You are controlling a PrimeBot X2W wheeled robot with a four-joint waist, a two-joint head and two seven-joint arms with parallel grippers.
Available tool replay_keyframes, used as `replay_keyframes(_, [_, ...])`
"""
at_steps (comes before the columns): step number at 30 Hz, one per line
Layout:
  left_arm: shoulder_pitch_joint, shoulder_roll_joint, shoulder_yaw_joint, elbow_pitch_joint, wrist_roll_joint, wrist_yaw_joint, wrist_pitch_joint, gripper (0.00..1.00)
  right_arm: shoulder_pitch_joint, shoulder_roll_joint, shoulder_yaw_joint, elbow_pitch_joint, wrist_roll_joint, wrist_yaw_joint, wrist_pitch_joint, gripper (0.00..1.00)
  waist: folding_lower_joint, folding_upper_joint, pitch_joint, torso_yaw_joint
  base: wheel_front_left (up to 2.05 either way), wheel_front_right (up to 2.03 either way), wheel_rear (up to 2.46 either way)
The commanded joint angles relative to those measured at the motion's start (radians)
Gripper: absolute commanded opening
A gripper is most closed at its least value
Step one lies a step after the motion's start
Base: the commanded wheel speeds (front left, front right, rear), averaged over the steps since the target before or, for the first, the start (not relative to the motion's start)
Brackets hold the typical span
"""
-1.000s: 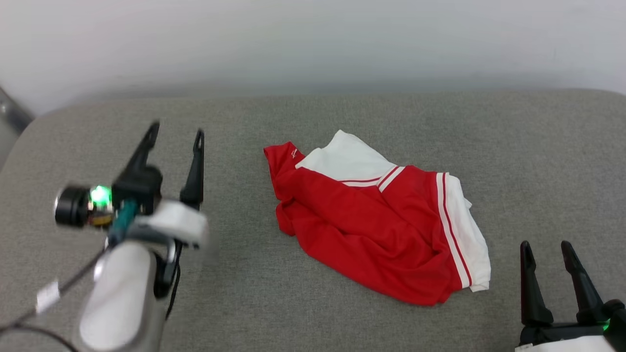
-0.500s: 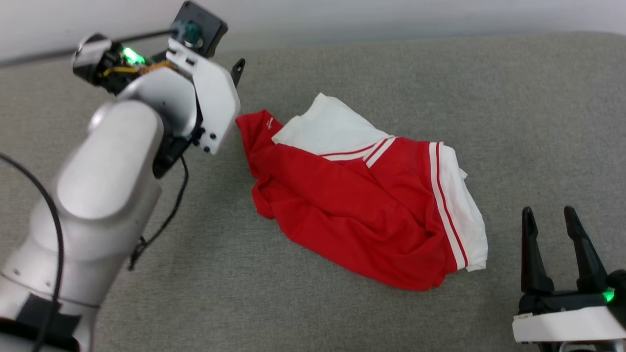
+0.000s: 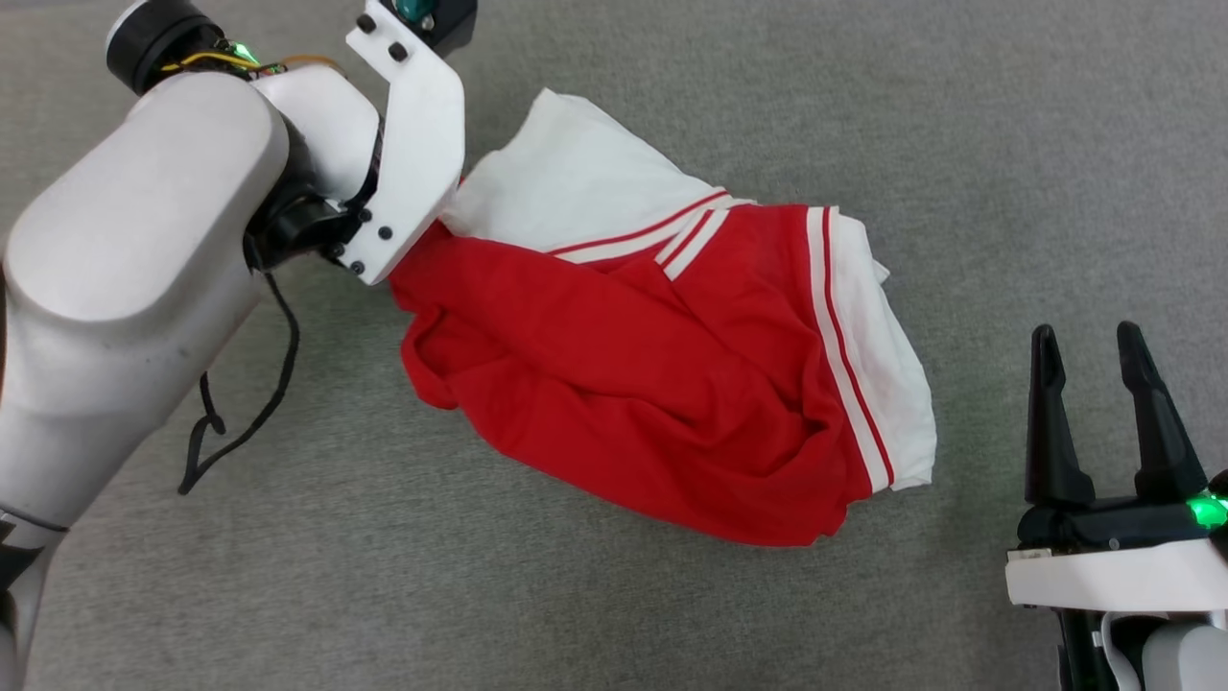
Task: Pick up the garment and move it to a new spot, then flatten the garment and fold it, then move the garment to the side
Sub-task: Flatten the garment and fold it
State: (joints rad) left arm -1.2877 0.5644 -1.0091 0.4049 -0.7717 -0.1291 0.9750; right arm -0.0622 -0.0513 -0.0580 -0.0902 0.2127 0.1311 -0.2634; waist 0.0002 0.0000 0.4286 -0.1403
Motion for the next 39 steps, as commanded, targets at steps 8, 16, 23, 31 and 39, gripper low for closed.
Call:
replay_keyframes(8, [-0.036, 0.039, -0.189, 0.020, -0.066, 0.001, 0.070, 1.00, -0.051, 0.002, 0.009, -0.006, 0.022, -0.001, -0.002, 1.00, -0.0002, 0.0000, 0.094, -0.054, 0.00, 0.00, 0.00])
replay_keyframes(16, [-0.010, 0.071, -0.285, 0.019, -0.097, 0.000, 0.072, 0.00, -0.059, 0.002, 0.002, 0.000, 0.021, -0.001, -0.002, 1.00, -0.0002, 0.0000, 0.098, -0.056, 0.00, 0.00, 0.00])
replay_keyframes(23, [-0.029, 0.098, -0.274, -0.083, -0.120, 0.000, -0.013, 0.00, -0.014, 0.002, -0.005, 0.012, -0.001, -0.001, -0.002, 1.00, -0.0002, 0.0000, 0.010, 0.000, 0.00, 0.00, 0.00])
replay_keyframes(31, [0.150, 0.182, -0.272, -0.294, -0.118, 0.000, -0.042, 0.00, 0.043, 0.002, -0.013, 0.026, -0.031, -0.001, -0.002, 1.00, -0.0002, 0.0000, -0.131, 0.083, 0.00, 0.00, 0.00])
replay_keyframes(39, [0.449, 0.263, -0.273, -0.420, -0.147, 0.000, -0.081, 0.00, 0.095, 0.002, -0.019, 0.034, -0.043, -0.001, -0.002, 1.00, -0.0002, 0.0000, -0.211, 0.120, 0.00, 0.00, 0.00])
